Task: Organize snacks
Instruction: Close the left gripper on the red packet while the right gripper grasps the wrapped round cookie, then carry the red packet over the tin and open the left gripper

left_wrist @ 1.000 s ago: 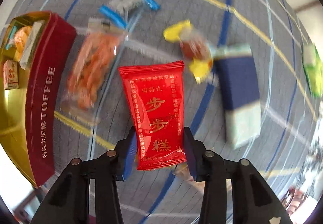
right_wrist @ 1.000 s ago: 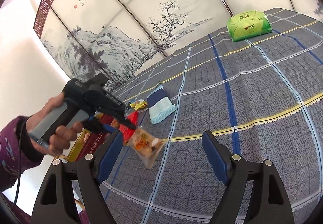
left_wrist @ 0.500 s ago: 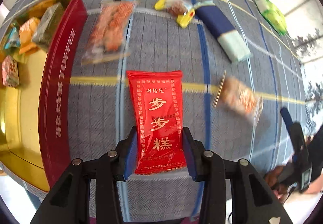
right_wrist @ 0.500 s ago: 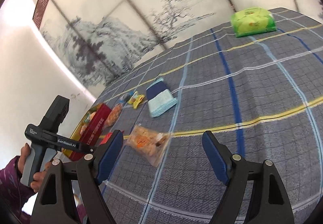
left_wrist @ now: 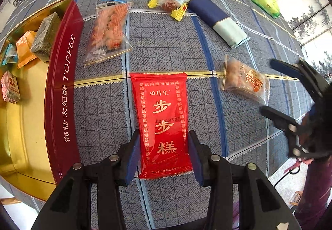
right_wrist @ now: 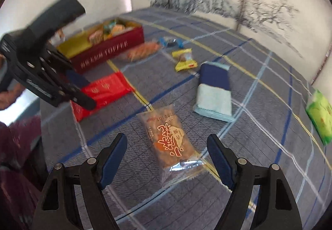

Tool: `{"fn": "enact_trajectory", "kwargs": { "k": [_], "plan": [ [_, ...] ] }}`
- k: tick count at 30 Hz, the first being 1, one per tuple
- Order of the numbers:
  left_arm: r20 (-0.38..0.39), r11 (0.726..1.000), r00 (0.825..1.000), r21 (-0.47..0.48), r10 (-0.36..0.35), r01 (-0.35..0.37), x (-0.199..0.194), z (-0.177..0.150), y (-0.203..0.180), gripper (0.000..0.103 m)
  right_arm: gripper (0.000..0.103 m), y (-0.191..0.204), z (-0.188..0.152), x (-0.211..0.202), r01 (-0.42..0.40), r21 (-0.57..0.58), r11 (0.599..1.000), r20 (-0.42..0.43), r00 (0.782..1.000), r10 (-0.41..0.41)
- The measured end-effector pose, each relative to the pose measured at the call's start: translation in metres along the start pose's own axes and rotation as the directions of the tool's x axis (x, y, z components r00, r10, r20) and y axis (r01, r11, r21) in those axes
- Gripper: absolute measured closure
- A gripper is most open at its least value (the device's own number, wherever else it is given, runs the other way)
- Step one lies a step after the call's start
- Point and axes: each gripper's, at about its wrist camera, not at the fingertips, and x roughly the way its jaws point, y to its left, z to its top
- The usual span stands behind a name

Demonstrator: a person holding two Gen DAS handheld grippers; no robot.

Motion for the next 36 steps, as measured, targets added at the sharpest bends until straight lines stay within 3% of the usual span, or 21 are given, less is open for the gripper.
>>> {"fn": "enact_trajectory", "kwargs": {
  "k": [3,4,6,10,13,15,17,19,21,30,33,35,36],
  "plan": [
    [0.012,1.000,1.000,-0.007,-0.026,0.027,-0.004,-0.003,0.006,0.058,0.050,-0.001,0.002,0.026,-0.024,-0.015,1.000,-0.122,0.992,0.022],
    [0.018,0.999,0.999,-0.009,-0.043,0.043,-0.004,-0.005,0.007,0.053,0.059,0.000,0.003,0.025,-0.030,-0.013,0.999,-0.107,0.994,0.028],
    [0.028,0.997,0.996,-0.016,-0.081,0.081,-0.006,-0.007,0.010,0.045,0.064,0.006,0.003,0.025,-0.004,-0.007,1.000,-0.117,0.993,0.003],
    [0.060,0.993,0.991,-0.012,-0.116,0.117,-0.009,-0.012,0.012,0.033,0.065,0.019,-0.006,0.015,0.070,0.022,0.997,-0.078,0.995,-0.068],
    [0.089,0.994,0.990,0.003,-0.107,0.107,-0.009,-0.016,0.009,0.032,0.065,0.003,-0.011,-0.003,0.071,0.181,0.981,0.018,0.997,-0.076],
    [0.088,0.996,0.993,0.049,-0.083,0.078,-0.008,-0.017,0.003,0.034,0.065,-0.013,-0.015,-0.011,0.108,0.280,0.954,0.058,0.990,-0.129],
    [0.098,0.997,0.994,0.063,-0.055,0.049,-0.008,-0.019,0.001,0.043,0.065,-0.034,-0.022,-0.016,0.124,0.400,0.908,0.079,0.983,-0.169],
    [0.114,0.997,0.993,0.082,-0.018,0.008,-0.009,-0.019,0.001,0.064,0.065,-0.047,-0.023,-0.014,0.155,0.465,0.872,0.070,0.975,-0.210],
    [0.110,0.997,0.993,0.070,-0.050,0.042,-0.010,-0.018,0.008,0.065,0.065,-0.052,-0.025,-0.009,0.193,0.484,0.853,0.046,0.969,-0.245],
    [0.116,0.994,0.989,0.078,-0.090,0.081,-0.014,-0.024,0.008,0.065,0.065,-0.053,-0.029,0.009,0.213,0.505,0.836,0.018,0.966,-0.258],
    [0.155,0.992,0.982,0.081,-0.105,0.094,-0.024,-0.030,0.009,0.066,0.065,-0.051,-0.029,0.009,0.223,0.500,0.837,0.013,0.964,-0.264],
    [0.187,0.992,0.977,0.091,-0.102,0.086,-0.032,-0.033,0.007,0.071,0.065,-0.049,-0.029,0.008,0.233,0.494,0.838,0.007,0.962,-0.271],
    [0.201,0.992,0.975,0.092,-0.099,0.082,-0.036,-0.034,0.007,0.082,0.064,-0.049,-0.029,0.008,0.237,0.491,0.838,0.004,0.962,-0.275]
  ]
}}
